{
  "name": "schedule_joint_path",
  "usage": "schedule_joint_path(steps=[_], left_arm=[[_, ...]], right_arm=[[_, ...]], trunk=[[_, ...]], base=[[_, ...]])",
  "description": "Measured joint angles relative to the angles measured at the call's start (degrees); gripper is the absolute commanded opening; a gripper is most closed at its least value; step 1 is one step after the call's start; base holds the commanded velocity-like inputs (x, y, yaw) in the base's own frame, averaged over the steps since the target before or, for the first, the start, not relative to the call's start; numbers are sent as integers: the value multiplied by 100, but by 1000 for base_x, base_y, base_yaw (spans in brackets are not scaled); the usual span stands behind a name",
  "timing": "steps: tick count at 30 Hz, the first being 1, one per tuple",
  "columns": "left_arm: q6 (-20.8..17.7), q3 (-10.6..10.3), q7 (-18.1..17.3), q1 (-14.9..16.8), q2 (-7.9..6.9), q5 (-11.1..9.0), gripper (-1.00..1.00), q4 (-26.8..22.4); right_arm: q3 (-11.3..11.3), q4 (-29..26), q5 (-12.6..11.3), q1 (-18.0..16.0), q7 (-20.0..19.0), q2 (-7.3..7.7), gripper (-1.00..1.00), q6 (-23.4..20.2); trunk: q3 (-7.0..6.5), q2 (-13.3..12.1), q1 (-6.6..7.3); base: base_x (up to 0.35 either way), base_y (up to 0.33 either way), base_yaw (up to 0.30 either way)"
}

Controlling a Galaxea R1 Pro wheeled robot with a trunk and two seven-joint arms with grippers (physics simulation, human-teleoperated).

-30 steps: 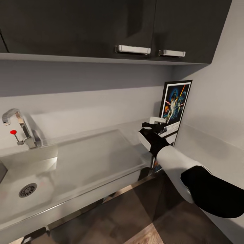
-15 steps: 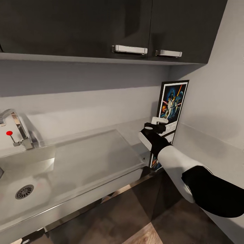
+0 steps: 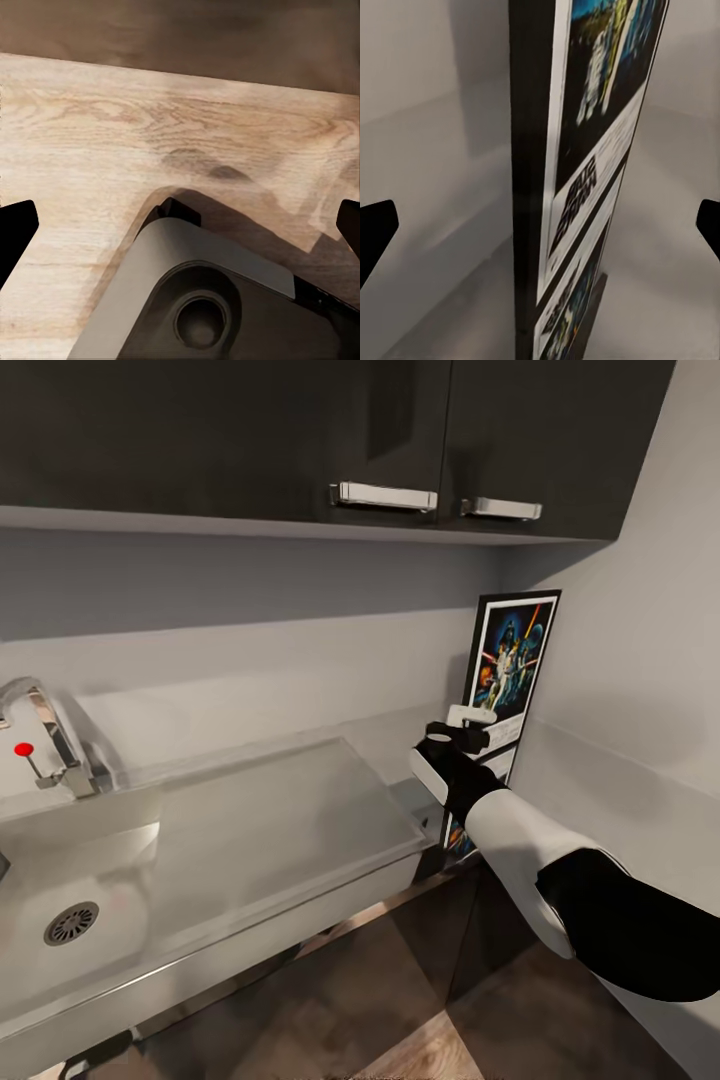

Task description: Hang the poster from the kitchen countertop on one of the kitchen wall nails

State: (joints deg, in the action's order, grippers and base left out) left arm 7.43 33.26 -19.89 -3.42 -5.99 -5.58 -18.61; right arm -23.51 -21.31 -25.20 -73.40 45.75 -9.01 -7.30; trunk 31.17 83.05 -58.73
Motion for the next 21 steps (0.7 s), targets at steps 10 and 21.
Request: schedule_joint_path(steps=[10, 21], left_arm=[[0, 0, -1, 0, 0, 0, 100, 0], [0, 0, -1, 0, 0, 1, 100, 0]], right_arm=[[-2, 23, 3, -173, -8, 0, 100, -9], [0, 378, 1, -596, -6, 21, 100, -9]], trunk=[[92, 0, 0], [195, 0, 0]], base=[[0, 0, 0], [0, 0, 0]])
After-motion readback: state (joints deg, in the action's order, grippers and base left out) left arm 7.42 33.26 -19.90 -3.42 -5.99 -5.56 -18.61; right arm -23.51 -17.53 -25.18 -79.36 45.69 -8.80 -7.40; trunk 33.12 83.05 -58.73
